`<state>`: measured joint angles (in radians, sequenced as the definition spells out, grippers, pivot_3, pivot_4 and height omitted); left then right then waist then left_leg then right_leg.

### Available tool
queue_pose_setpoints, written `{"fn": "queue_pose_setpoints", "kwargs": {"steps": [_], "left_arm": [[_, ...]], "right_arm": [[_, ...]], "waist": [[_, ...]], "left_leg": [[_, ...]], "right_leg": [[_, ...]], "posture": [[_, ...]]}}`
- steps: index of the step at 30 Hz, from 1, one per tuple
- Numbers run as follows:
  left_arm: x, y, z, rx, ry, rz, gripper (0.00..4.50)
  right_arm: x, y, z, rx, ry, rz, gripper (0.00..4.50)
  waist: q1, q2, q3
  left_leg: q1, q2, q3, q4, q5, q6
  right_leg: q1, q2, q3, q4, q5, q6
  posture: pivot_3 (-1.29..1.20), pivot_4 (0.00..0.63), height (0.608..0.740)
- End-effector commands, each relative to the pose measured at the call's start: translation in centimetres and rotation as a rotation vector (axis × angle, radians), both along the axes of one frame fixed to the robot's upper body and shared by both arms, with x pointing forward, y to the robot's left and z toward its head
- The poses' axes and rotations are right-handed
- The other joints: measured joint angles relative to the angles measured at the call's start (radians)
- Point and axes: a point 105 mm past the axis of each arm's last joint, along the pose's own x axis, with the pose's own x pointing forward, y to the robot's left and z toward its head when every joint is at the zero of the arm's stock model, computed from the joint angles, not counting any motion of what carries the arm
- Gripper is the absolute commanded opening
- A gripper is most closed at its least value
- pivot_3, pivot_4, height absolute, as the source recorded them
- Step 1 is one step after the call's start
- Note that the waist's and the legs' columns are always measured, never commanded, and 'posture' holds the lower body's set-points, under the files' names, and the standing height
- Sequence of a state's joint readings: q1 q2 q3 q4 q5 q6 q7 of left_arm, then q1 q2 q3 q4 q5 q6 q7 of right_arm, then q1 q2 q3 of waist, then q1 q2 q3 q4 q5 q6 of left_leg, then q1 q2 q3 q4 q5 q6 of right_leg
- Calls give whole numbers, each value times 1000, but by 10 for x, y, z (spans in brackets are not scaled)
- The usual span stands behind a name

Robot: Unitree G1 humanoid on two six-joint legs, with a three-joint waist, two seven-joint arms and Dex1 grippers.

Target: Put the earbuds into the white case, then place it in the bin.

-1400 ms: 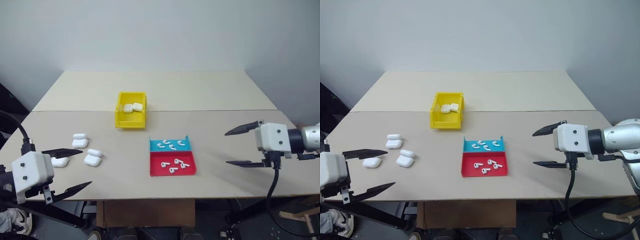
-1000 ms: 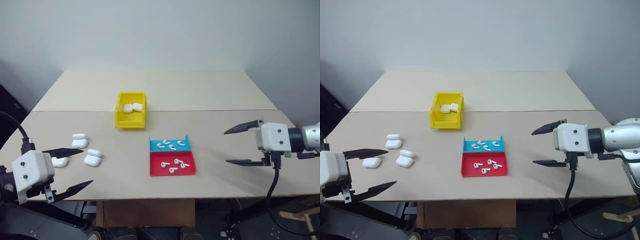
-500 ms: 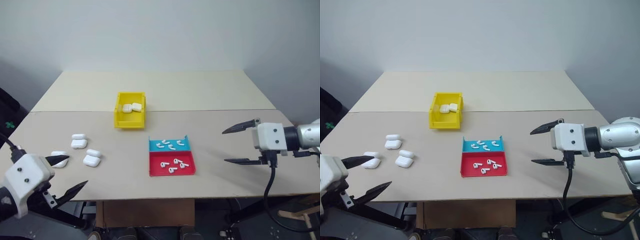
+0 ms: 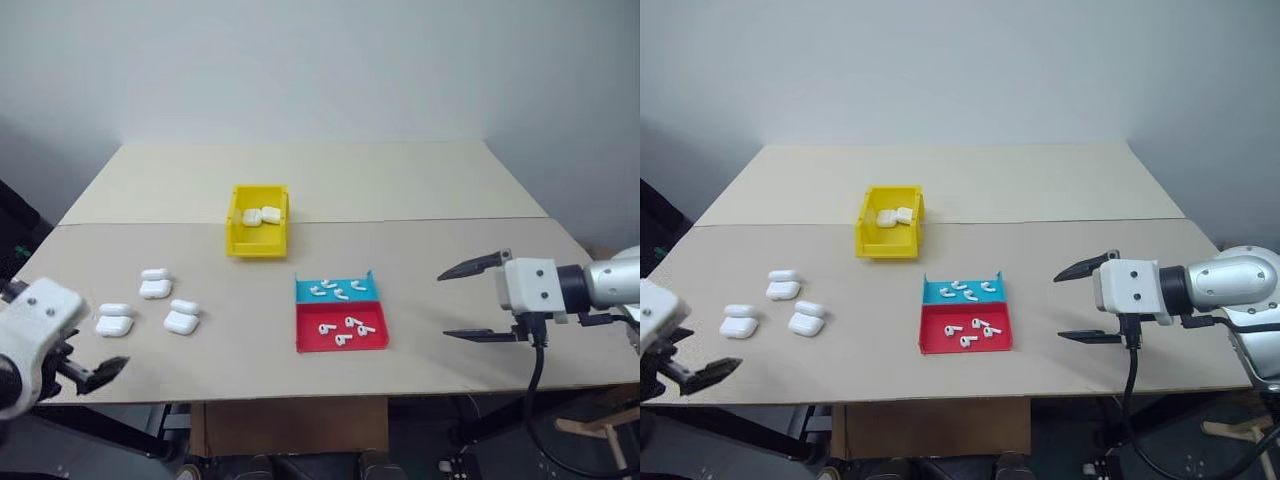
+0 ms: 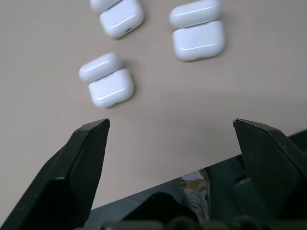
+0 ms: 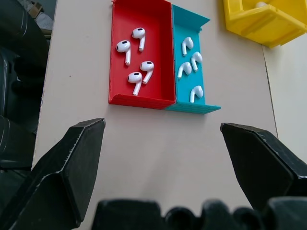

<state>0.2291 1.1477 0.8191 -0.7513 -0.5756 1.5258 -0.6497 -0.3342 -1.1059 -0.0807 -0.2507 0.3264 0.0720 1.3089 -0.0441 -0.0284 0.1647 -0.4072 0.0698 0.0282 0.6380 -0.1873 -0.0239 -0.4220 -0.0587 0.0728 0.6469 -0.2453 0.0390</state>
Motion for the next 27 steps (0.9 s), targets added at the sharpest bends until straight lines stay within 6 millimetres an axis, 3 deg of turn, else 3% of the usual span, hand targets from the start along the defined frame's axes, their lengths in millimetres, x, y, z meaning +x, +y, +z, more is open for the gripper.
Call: {"fn": "queue_pose_setpoints", "kwargs": {"steps": [1, 13, 27], "left_arm": [[5, 15, 3, 12, 38, 87, 4500], [43, 57, -1, -29, 100, 223, 4500], [74, 70, -35, -167, 174, 225, 4500]], "right_arm": [[-2, 2, 4, 4, -24, -7, 4454], [-9, 3, -9, 30, -3, -63, 4454], [-9, 5, -10, 44, -8, -91, 4454]], "waist": [[-2, 0, 0], [1, -2, 1], [4, -2, 1]], "left_leg": [[0, 0, 0, -1, 0, -1], [0, 0, 0, -4, -1, -1], [-1, 0, 0, -4, 0, -1]], "right_leg": [[0, 0, 0, 0, 0, 0], [-1, 0, 0, 0, 0, 0], [-2, 0, -1, 0, 2, 5]], "posture": [[0, 150, 740], [0, 150, 740], [0, 150, 740]]}}
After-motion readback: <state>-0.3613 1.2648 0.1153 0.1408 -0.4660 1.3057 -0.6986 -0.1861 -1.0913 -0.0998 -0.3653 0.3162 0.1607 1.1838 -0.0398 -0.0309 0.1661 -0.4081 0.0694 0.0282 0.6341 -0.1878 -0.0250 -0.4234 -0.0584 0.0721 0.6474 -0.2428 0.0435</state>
